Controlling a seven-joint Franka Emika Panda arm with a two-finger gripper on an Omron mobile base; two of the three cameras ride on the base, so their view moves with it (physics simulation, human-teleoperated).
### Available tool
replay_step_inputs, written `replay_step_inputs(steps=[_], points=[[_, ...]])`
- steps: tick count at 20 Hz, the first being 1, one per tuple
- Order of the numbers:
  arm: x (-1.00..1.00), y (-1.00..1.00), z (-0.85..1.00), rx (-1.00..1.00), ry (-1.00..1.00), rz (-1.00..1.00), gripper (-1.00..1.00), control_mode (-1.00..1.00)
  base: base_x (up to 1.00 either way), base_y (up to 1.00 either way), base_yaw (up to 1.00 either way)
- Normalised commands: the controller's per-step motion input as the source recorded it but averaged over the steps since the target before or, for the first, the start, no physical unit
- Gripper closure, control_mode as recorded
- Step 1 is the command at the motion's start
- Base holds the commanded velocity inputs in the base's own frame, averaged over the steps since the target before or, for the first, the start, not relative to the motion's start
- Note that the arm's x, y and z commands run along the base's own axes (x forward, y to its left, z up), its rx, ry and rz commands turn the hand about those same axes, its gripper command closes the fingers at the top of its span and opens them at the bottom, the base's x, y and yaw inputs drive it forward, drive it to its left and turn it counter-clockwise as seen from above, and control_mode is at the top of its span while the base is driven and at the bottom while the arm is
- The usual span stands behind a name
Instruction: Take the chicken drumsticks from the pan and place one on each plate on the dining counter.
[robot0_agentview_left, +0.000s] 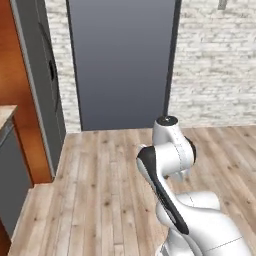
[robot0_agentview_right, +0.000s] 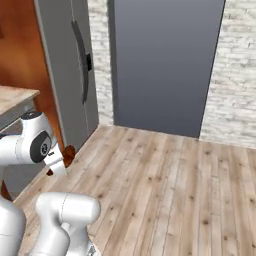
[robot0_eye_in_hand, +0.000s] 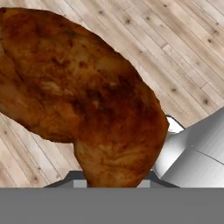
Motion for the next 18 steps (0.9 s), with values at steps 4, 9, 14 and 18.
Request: replay_step_inputs(steps=[4,9,14,18], points=[[0.00,0.00,0.00,0.00,0.00,0.00,1.00,1.00,0.29,0.00,-0.85],[0.00,0.00,0.00,0.00,0.00,0.00,1.00,1.00,0.42,0.00,-0.75],[0.00,0.00,0.00,0.00,0.00,0.00,1.00,1.00,0.49,0.00,-0.68],[0.00,0.00,0.00,0.00,0.00,0.00,1.00,1.00,0.63,0.00,-0.55]])
